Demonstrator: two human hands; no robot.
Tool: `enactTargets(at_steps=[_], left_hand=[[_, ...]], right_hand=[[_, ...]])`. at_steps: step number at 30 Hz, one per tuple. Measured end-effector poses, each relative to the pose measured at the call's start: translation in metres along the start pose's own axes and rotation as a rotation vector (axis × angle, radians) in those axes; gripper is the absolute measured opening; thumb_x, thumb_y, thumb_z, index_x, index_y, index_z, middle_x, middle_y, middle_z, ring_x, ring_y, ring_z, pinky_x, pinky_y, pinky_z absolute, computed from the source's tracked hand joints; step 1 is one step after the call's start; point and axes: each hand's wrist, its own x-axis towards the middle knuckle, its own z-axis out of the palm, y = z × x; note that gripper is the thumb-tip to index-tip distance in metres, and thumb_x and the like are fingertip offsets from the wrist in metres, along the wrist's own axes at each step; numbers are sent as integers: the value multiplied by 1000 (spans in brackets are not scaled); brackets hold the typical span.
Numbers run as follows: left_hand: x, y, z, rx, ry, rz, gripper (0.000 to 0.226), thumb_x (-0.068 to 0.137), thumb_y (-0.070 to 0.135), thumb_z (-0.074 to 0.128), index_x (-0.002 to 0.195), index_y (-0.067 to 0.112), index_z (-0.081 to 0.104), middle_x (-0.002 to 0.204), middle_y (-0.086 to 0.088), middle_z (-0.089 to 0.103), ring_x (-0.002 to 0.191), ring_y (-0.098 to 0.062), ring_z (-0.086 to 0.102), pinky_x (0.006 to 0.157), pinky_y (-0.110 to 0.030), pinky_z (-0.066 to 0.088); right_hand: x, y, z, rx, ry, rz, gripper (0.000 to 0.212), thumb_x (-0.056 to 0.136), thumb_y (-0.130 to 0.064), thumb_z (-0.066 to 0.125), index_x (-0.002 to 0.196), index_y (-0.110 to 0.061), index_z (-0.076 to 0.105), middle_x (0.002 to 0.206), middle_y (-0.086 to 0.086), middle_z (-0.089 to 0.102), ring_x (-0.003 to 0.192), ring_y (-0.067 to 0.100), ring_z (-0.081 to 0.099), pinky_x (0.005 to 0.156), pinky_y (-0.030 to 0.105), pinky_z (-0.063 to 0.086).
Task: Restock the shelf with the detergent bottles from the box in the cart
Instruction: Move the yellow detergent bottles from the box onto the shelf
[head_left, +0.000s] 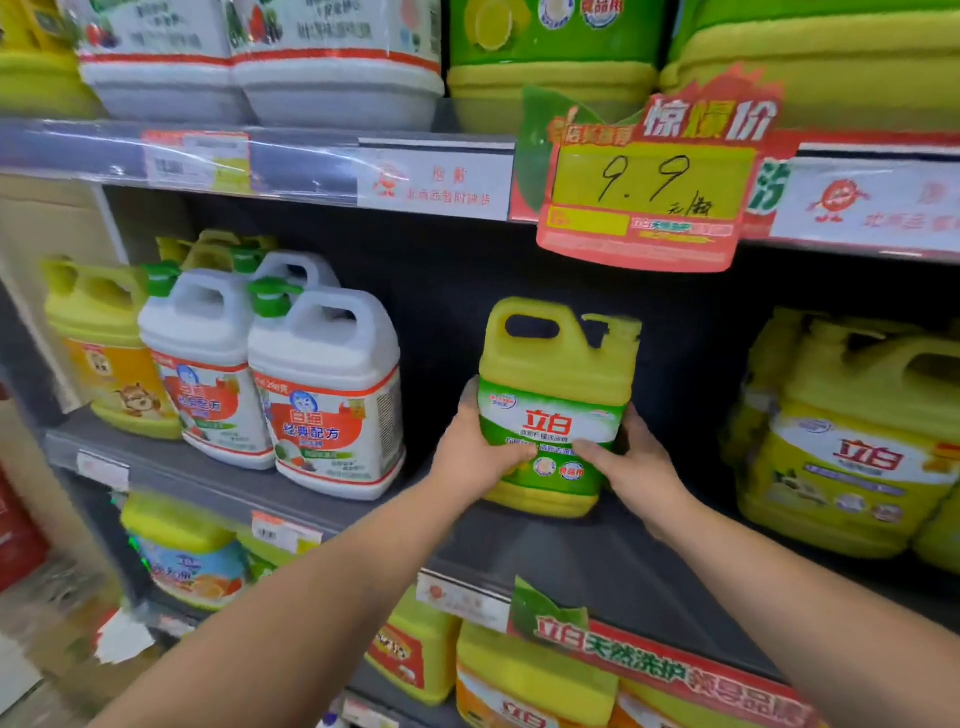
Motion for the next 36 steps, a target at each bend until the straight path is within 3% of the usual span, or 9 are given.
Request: enactTargets(at_steps=[2, 5, 10, 14, 16, 21, 29, 33, 36], left_hand=[[13, -8, 3, -15, -36, -8, 96, 67, 15, 83, 144, 20, 26, 118, 3, 58, 108, -16, 54, 95, -30, 45], [29, -19, 4, -22, -72, -14, 98, 70, 12, 80, 147, 21, 20, 125, 0, 57, 113, -18, 53, 97, -31, 44], [54, -32, 2, 106, -149, -38, 104, 74, 7, 74, 148, 36, 7, 122, 3, 53, 108, -16, 51, 87, -23, 38], [73, -37, 10, 180, -151, -46, 102, 76, 12, 73, 147, 36, 4, 126, -3, 57, 109, -24, 57, 86, -27, 42], [82, -39, 13, 168, -146, -43, 101, 76, 11, 72, 148, 34, 4, 128, -4, 57, 112, -25, 56, 90, -29, 42], [104, -46, 17, 83, -168, -18, 98, 75, 3, 72, 148, 30, 12, 120, 3, 55, 105, -11, 50, 88, -26, 38], [125, -51, 24, 38, -161, -56, 93, 75, 1, 71, 147, 27, 17, 111, 9, 52, 105, -11, 50, 86, -26, 38], [119, -42, 25, 180, -119, -119, 87, 76, 13, 72, 145, 20, 20, 126, -4, 54, 116, -26, 53, 96, -37, 44], [105, -32, 19, 434, -95, -208, 91, 82, 35, 68, 149, 13, 10, 141, -17, 40, 125, -35, 46, 101, -43, 40]], right_hand=[[12, 7, 4, -40, 13, 1, 74, 81, -26, 72, 144, -26, 33, 133, 0, 55, 110, 13, 52, 85, 21, 44], [31, 12, 8, -92, 12, -10, 76, 81, -26, 72, 145, -26, 32, 135, -1, 54, 120, 17, 51, 96, 29, 43], [53, 18, 10, -110, -33, -24, 83, 77, -14, 74, 144, -28, 28, 118, -12, 53, 107, 6, 50, 76, 9, 38], [67, 25, 11, -173, -59, -18, 101, 72, -10, 78, 148, -28, 14, 116, -15, 50, 106, 5, 48, 86, 21, 37], [76, 27, 11, -180, -38, -22, 100, 72, -9, 78, 148, -27, 15, 116, -13, 51, 106, 7, 49, 87, 22, 37], [98, 31, 17, -242, 5, 23, 83, 73, -14, 79, 142, -16, 31, 132, 5, 53, 121, 22, 50, 91, 27, 38], [120, 34, 19, -269, -11, 81, 81, 75, -16, 77, 142, -17, 31, 135, 6, 52, 123, 23, 49, 93, 29, 38], [118, 27, 14, -408, -52, 109, 81, 78, -27, 75, 142, -15, 28, 138, 8, 49, 125, 27, 48, 99, 35, 41], [103, 15, 8, -598, -81, 95, 81, 82, -40, 68, 144, -16, 22, 140, 12, 43, 127, 30, 45, 98, 40, 42]])
